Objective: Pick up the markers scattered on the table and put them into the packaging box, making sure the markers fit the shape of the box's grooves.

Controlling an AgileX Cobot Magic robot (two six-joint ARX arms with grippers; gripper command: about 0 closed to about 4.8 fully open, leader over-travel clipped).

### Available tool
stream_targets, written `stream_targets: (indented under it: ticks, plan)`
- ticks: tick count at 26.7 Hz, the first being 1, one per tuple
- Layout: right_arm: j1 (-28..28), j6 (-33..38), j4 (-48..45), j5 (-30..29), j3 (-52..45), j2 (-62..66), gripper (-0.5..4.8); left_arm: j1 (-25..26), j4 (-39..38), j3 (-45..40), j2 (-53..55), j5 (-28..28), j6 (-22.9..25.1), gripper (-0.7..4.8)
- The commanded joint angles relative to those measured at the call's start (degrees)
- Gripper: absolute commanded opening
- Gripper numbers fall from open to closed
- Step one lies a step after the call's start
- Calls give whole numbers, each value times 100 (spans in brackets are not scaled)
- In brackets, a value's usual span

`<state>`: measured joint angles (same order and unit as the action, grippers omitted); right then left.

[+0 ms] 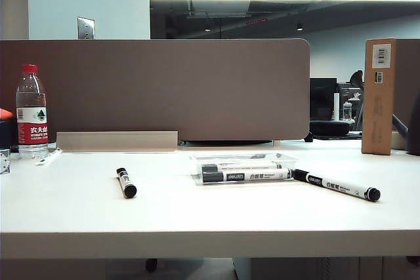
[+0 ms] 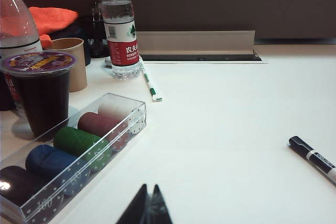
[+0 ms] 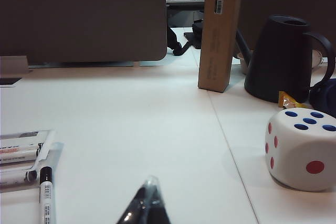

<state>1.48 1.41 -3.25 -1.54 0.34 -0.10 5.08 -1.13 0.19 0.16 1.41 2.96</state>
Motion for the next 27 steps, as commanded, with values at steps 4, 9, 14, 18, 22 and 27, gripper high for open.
stream_targets:
  ticks: [4, 9, 14, 18, 22, 27]
  plan:
    - [4, -13, -129, 7, -26, -2, -1, -4, 35, 26, -2, -9, 0, -5]
    - [7, -13, -131, 11, -26, -2, -1, -4, 46, 26, -2, -9, -2, -5]
    - [2, 15, -90, -68, -26, -2, -1, -7, 63, 26, -2, 540, -1517, -5]
    - [4, 1709, -160, -122, -24, -2, -2, -15, 74, 74, -2, 1976, -2968, -6]
    - [2, 3003, -212, -114, -24, -2, -2, -160, -647, 428, 2, 2616, -2833, -5]
    - [2, 3797, -175, -98, -9, 22, -2, -811, -1808, 1156, 409, 1788, -2546, -5]
